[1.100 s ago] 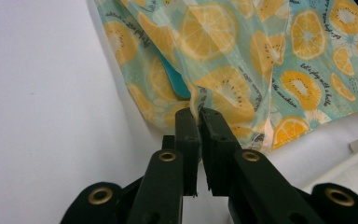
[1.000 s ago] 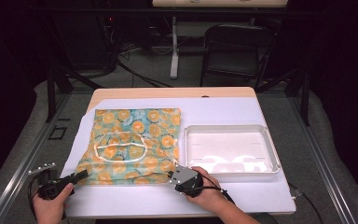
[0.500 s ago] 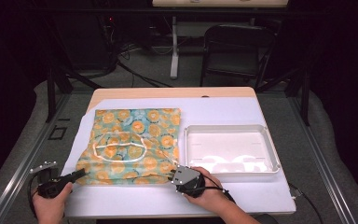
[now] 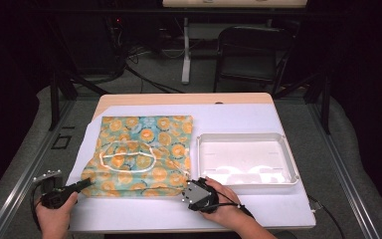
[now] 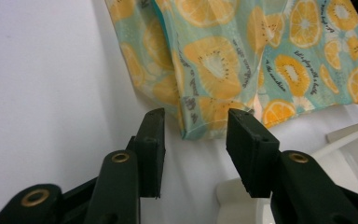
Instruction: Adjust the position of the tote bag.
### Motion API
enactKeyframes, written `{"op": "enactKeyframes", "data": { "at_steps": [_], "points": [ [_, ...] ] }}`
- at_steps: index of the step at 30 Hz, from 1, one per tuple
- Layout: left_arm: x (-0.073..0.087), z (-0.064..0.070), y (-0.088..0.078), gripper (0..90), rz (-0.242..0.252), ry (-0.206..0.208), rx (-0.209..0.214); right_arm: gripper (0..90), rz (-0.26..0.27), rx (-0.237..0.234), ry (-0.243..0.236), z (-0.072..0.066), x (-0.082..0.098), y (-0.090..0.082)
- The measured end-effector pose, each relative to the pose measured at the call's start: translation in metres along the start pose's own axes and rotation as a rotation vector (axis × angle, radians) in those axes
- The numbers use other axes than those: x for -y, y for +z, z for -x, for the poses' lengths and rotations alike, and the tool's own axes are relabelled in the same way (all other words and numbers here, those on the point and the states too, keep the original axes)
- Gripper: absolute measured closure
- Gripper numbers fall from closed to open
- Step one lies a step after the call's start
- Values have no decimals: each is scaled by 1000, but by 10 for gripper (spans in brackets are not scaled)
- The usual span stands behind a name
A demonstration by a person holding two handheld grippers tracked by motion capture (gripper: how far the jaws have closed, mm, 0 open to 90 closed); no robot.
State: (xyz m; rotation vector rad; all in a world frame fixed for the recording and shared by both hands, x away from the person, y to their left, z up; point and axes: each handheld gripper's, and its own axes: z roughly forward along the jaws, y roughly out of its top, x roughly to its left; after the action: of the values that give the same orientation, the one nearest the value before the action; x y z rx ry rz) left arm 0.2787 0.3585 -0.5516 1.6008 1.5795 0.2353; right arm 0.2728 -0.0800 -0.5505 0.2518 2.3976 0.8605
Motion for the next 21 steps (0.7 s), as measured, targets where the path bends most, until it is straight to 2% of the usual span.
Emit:
{"op": "enactKeyframes", "data": {
  "at_steps": [3, 10, 19, 21],
  "points": [
    [0, 0, -1, 886, -4, 3, 2, 579, 7, 13, -6, -1, 0, 3],
    [-1, 1, 0, 886, 0, 30, -14, 596, -14, 13, -39, -2, 0, 7],
    [0, 2, 1, 886, 0, 28, -13, 597, 12, 78, -86, -3, -1, 14],
    [0, 2, 0, 886, -2, 30, -11, 605, 14, 79, -89, -3, -1, 14]
  ]
}}
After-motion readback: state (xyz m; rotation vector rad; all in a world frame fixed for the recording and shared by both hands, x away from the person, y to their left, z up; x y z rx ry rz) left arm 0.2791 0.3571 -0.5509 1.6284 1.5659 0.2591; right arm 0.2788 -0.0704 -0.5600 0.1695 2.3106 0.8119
